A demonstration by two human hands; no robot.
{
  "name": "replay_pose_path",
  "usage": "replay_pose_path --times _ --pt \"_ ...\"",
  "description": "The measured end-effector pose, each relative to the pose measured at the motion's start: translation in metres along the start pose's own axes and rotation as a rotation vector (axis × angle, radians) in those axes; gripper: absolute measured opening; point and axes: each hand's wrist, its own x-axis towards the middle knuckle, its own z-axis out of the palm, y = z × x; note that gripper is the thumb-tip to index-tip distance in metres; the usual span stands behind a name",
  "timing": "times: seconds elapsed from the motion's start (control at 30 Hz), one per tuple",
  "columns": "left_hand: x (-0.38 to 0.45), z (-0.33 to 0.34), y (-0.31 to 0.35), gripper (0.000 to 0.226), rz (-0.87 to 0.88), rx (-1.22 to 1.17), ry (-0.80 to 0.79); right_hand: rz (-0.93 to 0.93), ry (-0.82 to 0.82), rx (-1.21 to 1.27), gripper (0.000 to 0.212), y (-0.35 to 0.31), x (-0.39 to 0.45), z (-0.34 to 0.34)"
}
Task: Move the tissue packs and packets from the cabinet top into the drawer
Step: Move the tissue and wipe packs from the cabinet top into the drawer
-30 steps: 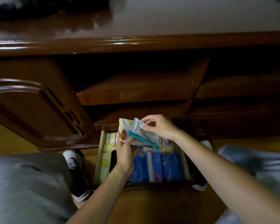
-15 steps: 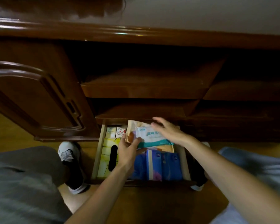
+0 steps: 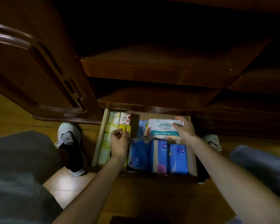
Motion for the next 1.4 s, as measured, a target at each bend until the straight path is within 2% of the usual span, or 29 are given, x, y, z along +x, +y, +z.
replay_pose_path --times 0.07,0.17,0.27,0.33,0.4,0.47,0.6,0.77,1.0,1.27,1.4 --pt "0.003 -0.006 0.002 0.023 -0.010 0.011 -0.026 -0.083 0.028 -0.192 0.036 0.008 0.011 0.009" --pt "0.004 -0.012 -0.004 0.017 0.066 0.187 -0.117 -0.222 0.055 -0.696 0.038 0.016 0.027 0.021" --pt "0.005 -0.022 -0.016 0.015 0.296 0.678 -0.184 -0.218 0.070 -1.150 0.038 0.018 0.031 0.031" --pt "0.006 -0.030 -0.025 0.015 0.452 0.947 -0.209 -0.282 0.063 -1.263 0.041 0.016 0.030 0.037" --pt "0.007 -0.036 -0.031 0.024 0.555 1.106 -0.207 -0.410 0.015 -1.226 0.053 0.011 0.032 0.043" --pt "0.010 -0.039 -0.034 0.033 0.584 1.165 -0.223 -0.465 -0.099 -1.075 0.063 0.005 0.034 0.052" --pt "0.016 -0.044 -0.040 0.051 0.650 1.386 -0.292 -0.311 -0.300 -0.886 0.063 0.006 0.029 0.065" --pt "0.017 -0.059 -0.061 0.058 0.702 1.664 -0.375 -0.350 -0.277 -1.023 0.057 0.010 0.021 0.060" --pt "0.017 -0.063 -0.066 0.062 0.713 1.685 -0.335 -0.298 -0.403 -0.919 0.059 0.004 0.028 0.058" --pt "0.016 -0.062 -0.065 0.062 0.722 1.673 -0.334 -0.312 -0.393 -1.055 0.070 0.001 0.030 0.044" --pt "0.014 -0.061 -0.060 0.076 0.652 1.632 -0.367 -0.392 -0.174 -0.998 0.073 0.007 0.002 0.021"
